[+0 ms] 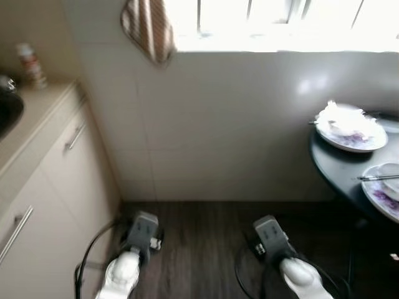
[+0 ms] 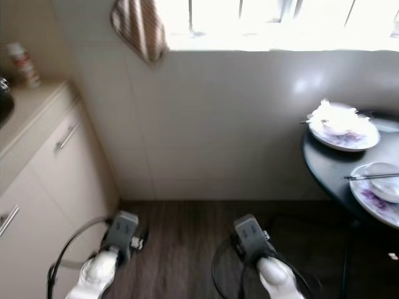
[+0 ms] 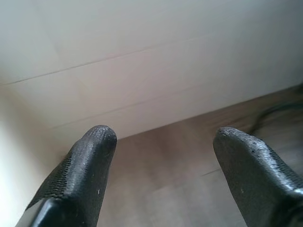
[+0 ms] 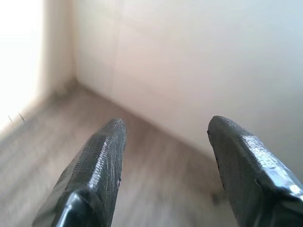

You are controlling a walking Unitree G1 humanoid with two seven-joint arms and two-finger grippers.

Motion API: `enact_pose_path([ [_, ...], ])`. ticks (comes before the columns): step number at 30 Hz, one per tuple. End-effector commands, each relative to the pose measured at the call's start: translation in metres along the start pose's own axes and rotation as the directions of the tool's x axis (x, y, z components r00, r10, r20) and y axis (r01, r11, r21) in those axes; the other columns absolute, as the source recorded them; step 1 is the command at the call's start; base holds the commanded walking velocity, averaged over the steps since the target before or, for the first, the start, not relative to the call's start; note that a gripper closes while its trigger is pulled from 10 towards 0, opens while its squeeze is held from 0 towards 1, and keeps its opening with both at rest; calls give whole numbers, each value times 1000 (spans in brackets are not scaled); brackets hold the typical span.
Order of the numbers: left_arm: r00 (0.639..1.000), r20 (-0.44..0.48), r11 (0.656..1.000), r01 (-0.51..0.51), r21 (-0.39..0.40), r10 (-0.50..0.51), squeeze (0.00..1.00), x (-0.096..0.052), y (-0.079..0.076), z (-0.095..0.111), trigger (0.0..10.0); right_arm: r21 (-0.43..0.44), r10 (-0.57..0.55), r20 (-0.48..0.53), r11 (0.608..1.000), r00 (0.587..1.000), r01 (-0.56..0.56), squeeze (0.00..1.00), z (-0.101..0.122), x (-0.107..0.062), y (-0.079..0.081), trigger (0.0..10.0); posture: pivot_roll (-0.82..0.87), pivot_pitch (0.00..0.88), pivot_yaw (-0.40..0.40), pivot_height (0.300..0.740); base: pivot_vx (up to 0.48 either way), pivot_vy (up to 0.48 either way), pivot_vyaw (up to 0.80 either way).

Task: Kitchen organization

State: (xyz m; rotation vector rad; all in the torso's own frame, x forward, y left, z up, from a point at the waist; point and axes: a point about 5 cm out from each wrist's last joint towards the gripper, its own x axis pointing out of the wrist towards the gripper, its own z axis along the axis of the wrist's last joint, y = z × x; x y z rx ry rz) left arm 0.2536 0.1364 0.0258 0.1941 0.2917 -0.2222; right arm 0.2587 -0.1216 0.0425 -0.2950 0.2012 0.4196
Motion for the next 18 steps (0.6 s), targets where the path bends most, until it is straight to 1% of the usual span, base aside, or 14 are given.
enact_pose_path([
  [1,1000,-13,1000,-8,-2,8,0,-5,5,-5,10000,-7,-14,-18,1000,1000,14,0,-7,-6,-7,10000,10,0,-62,740,0,0,0],
  [8,1000,-4,1000,-1,-10,1,0,-3,5,-7,10000,-10,-13,4,1000,1000,13,0,-10,-4,-7,10000,11,0,-63,740,0,0,0],
  [10,1000,-1,1000,4,11,-4,0,-5,5,-6,10000,-27,-18,12,999,1000,18,0,-9,-4,-8,10000,12,0,-61,740,0,0,0],
  [13,1000,7,999,9,49,-9,0,-9,4,-4,10000,-125,-56,26,990,998,59,0,-5,-6,-13,10000,14,0,-61,740,0,0,0],
  [14,1000,9,998,9,57,-9,0,-10,4,-4,10000,-146,-67,27,987,997,70,0,-4,-6,-14,10000,14,0,-61,740,0,0,0],
  [15,1000,8,996,12,84,-13,0,-12,4,-3,10000,-186,-88,26,978,996,91,0,-3,-6,-17,10000,11,0,-59,740,0,0,0],
  [16,1000,25,993,12,119,-15,0,-15,5,-1,10000,-215,-117,33,969,993,122,0,-1,-6,-21,10000,10,0,-58,740,0,0,0],
  [17,999,38,990,12,142,-17,0,-17,5,1,10000,-232,-136,39,962,990,141,0,0,-6,-23,10000,12,0,-57,740,0,0,0],
  [18,999,38,990,12,142,-17,0,-17,5,1,10000,-232,-136,39,962,990,141,0,0,-6,-23,10000,12,0,-57,740,0,0,0],
])
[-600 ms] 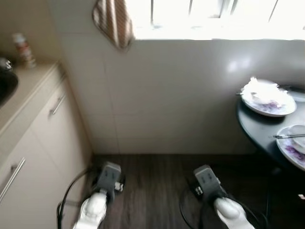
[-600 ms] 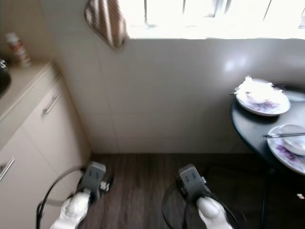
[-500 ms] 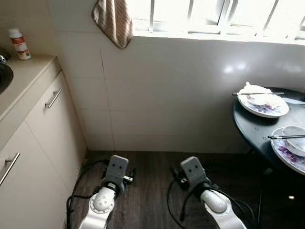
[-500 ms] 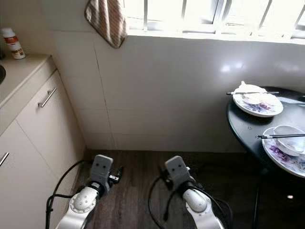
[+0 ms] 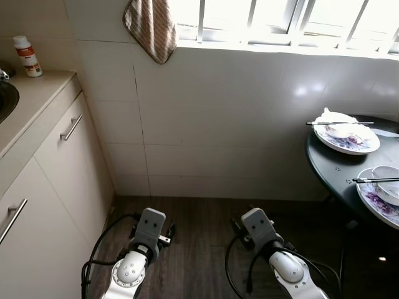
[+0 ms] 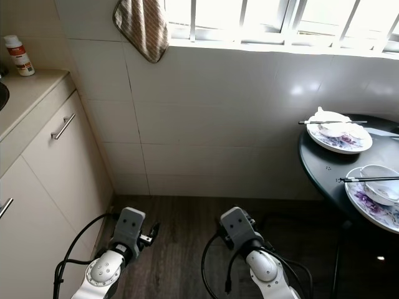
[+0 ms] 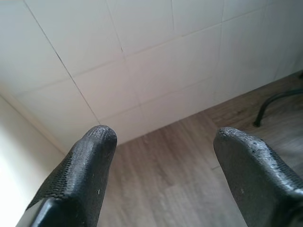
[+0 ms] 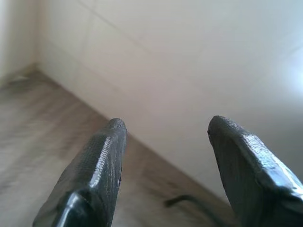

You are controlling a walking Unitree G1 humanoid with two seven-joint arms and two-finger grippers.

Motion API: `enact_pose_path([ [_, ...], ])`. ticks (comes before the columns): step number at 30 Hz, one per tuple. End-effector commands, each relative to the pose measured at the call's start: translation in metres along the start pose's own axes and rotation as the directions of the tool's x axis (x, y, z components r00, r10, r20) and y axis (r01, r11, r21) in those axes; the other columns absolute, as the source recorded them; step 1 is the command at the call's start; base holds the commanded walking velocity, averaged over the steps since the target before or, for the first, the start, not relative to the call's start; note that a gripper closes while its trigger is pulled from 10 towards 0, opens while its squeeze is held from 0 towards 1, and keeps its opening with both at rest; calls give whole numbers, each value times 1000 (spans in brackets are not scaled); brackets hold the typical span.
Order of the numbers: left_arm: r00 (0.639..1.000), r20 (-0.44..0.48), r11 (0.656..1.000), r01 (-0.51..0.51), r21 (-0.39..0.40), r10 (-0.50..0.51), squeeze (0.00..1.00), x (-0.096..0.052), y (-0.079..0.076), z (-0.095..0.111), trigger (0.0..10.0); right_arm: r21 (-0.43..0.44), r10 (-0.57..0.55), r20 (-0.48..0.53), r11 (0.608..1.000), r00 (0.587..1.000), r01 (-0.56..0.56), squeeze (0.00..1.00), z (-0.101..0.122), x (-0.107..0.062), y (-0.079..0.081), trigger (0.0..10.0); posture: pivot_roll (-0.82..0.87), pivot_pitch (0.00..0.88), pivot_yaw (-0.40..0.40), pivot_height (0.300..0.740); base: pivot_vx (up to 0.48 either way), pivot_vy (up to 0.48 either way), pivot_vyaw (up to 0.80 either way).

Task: Kitchen organization

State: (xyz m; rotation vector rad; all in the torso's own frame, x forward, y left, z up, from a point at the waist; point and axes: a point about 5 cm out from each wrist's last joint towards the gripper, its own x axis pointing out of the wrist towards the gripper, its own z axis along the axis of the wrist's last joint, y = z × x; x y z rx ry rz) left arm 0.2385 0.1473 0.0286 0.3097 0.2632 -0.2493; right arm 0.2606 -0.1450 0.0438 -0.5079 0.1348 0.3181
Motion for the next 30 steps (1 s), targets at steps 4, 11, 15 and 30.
enact_pose_path([
  [4,989,133,995,-67,74,57,0,-9,6,15,10000,-67,-88,42,994,995,91,0,8,3,-12,10000,14,0,-57,740,0,0,0],
  [11,992,112,993,-65,96,54,0,-10,12,15,10000,52,-162,91,986,983,158,0,15,5,-21,10000,17,0,-57,740,0,0,0],
  [15,987,152,991,-75,115,57,0,-10,21,24,10000,122,-139,125,985,982,124,0,20,3,-20,10000,15,0,-53,740,0,0,0],
  [30,986,166,992,-50,117,30,0,-8,19,27,10000,75,-137,158,989,978,127,0,22,2,-18,10000,-4,0,-38,740,0,0,0],
])
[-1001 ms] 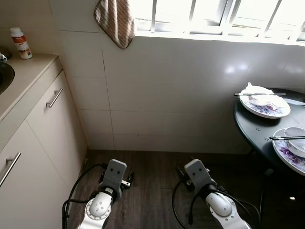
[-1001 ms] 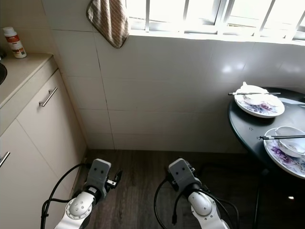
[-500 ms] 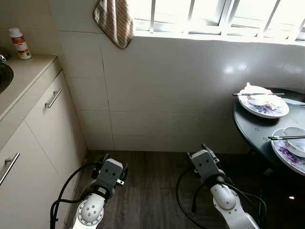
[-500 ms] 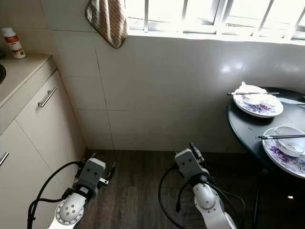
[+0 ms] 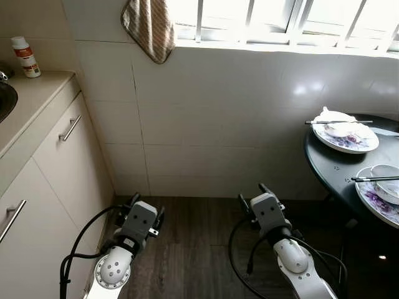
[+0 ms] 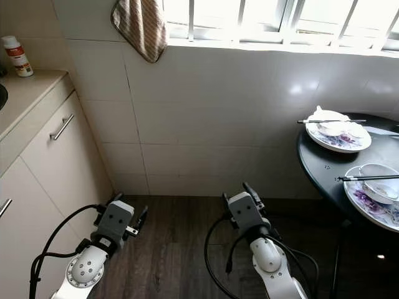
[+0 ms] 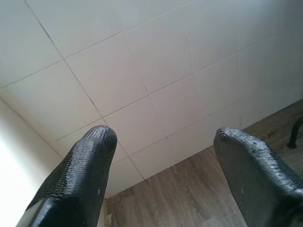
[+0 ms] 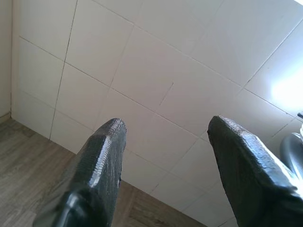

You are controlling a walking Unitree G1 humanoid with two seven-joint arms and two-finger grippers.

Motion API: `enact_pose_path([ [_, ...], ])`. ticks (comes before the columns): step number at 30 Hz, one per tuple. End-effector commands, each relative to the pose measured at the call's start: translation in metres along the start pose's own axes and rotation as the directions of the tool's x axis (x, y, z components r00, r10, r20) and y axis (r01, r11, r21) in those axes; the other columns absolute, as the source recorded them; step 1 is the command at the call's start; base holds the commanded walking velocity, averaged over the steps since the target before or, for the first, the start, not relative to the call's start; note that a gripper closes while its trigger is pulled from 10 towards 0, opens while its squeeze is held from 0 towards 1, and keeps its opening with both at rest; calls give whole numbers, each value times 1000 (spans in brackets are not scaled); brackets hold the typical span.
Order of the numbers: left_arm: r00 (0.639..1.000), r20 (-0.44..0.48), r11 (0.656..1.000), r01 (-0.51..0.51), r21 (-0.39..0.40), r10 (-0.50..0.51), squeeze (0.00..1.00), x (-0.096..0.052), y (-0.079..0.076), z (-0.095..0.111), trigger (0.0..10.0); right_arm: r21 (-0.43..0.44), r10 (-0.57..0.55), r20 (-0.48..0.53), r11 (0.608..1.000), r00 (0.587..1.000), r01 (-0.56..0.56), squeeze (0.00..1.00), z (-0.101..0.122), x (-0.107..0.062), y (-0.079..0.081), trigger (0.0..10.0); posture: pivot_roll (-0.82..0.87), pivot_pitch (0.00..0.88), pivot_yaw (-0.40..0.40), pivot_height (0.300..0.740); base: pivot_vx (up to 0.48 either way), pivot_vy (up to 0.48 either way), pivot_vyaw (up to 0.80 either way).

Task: Kitchen organization

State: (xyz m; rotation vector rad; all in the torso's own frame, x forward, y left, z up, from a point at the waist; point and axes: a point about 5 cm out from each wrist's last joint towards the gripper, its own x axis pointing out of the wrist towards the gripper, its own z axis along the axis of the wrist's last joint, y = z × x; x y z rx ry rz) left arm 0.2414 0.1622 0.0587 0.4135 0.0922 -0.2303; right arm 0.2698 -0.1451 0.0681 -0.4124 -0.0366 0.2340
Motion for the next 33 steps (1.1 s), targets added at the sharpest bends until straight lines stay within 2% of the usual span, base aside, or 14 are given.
enact_pose_path([
  [1,999,19,1000,27,10,-27,0,2,-5,4,10000,-16,-17,1,1000,1000,17,0,0,-1,-4,10000,-4,0,-38,740,0,0,0],
  [5,999,26,999,37,9,-38,0,4,-6,7,10000,-54,-55,-5,997,998,55,0,-1,-3,-6,10000,-16,0,-30,740,0,0,0],
  [21,995,42,996,88,26,-89,0,6,-13,10,10000,-73,-102,-34,992,994,99,0,-6,-13,-8,10000,-49,0,-2,740,0,0,0],
  [33,992,60,993,108,38,-110,0,8,-19,14,10000,-84,-67,-38,994,997,64,0,-6,-12,-9,10000,-50,0,-10,740,0,0,0],
])
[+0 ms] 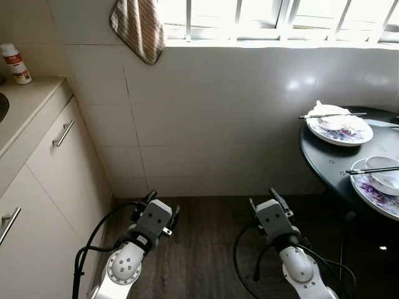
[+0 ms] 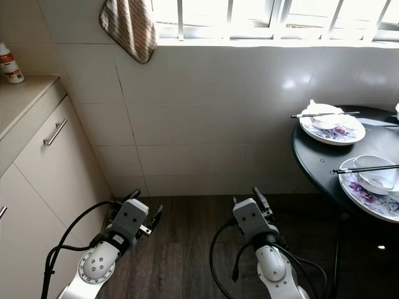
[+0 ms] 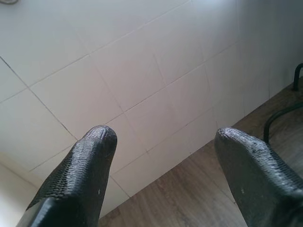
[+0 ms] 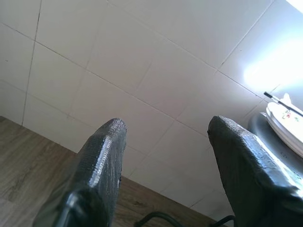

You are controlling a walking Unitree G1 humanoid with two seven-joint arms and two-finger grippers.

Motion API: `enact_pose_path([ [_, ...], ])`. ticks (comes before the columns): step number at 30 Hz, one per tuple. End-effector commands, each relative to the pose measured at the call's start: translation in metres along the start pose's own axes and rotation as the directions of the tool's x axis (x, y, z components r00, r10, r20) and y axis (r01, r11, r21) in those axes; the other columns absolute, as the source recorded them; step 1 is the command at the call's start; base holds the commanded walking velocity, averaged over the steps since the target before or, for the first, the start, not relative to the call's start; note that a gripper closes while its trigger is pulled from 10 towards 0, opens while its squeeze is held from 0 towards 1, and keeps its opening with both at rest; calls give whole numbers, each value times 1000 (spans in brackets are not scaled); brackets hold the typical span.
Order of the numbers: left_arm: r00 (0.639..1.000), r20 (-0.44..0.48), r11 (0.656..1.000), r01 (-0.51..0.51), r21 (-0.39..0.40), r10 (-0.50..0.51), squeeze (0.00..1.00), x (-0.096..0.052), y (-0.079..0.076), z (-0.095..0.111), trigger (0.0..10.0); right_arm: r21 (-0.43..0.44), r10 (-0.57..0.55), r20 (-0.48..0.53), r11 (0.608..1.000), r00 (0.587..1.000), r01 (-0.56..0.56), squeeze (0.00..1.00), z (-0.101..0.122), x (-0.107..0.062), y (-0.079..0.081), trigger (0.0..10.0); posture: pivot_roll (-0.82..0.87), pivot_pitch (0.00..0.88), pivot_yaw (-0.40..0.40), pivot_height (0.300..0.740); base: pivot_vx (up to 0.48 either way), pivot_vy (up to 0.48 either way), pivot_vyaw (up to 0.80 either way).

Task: Kitchen organization

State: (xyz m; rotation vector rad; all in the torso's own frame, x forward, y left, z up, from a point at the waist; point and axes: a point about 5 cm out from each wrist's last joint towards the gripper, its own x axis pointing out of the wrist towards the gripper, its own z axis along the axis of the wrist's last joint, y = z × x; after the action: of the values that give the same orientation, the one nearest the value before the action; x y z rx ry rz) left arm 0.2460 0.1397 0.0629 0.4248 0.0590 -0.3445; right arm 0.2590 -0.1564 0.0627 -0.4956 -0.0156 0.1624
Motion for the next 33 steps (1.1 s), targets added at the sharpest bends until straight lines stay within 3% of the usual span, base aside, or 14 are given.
enact_pose_path([
  [1,1000,9,1000,6,14,-6,0,0,-2,1,10000,-2,-2,3,1000,1000,2,0,2,1,-3,10000,-49,0,-11,740,0,0,0],
  [15,999,33,999,1,-32,0,0,1,0,4,10000,7,14,5,1000,1000,-14,0,4,6,-4,10000,-41,0,-21,740,0,0,0],
  [21,999,35,999,1,-40,0,0,2,1,4,10000,-138,3,67,990,998,6,0,13,8,-6,10000,-40,0,-20,740,81,0,0],
  [24,999,33,999,0,-38,2,0,2,1,4,10000,-316,-50,90,946,995,76,0,15,11,-11,10000,-38,0,-22,740,80,0,0],
  [29,1000,26,1000,-3,-28,4,0,2,0,2,10000,-367,-104,70,922,992,123,0,11,14,-21,10000,-34,0,-25,740,0,0,0],
  [33,1000,31,1000,-1,-19,2,0,2,-1,2,10000,-370,-57,83,925,995,84,0,12,14,-12,10000,-33,0,-25,740,0,0,0],
])
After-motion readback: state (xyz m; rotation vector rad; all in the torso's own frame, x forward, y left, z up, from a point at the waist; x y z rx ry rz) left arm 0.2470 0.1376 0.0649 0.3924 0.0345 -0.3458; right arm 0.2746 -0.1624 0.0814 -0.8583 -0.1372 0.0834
